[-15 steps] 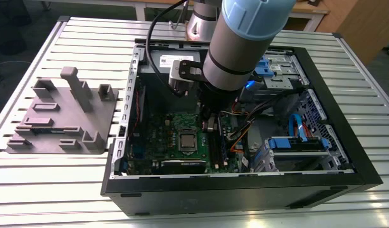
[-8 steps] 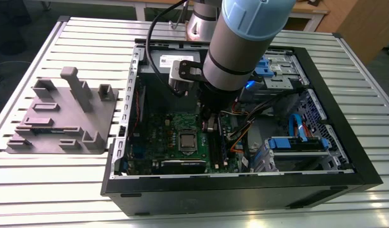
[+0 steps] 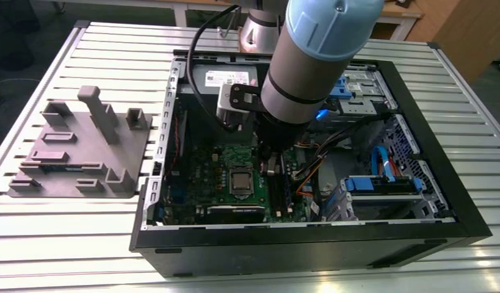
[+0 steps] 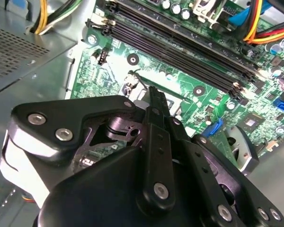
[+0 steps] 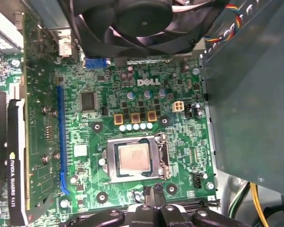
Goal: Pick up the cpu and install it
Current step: 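Install the first cpu locking lever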
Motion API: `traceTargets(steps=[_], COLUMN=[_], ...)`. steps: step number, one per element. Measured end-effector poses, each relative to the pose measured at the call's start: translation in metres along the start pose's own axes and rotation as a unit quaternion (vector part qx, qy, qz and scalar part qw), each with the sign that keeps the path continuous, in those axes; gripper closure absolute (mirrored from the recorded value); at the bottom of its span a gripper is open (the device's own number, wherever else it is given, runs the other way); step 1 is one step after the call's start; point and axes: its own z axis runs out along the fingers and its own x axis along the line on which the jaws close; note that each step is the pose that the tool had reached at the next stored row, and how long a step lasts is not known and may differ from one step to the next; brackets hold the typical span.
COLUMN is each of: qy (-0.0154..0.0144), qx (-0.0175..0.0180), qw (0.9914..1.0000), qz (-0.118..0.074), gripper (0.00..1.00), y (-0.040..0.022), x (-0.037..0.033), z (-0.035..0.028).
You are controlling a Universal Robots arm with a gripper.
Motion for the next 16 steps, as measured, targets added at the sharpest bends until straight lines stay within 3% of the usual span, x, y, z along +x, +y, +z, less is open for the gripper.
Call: traceTargets(steps=[3,4,7,8,11,16], qy=[0.0008,0.0037,0.0184,0.0210,0.0233,0.0239], qx=[0.0000,0.0002,0.0016,0.0017,0.0014,0.0011], qw=[1.00000,0.99999,0.99983,0.99978,0.99969,0.99959], qz=[-0.001,-0.001,-0.001,-0.003,-0.009,-0.016], gripper=[0.90,0.90,0.90,0.90,0.90,0.90], y=[-0.0003,-0.0004,-0.0004,-0.0005,-0.0008,-0.0013], x=[0.0012,0.0015,0.0020,0.0020,0.0024,0.0054], z=[0.0009,0.0010,0.0013,0.0017,0.0045,0.0074])
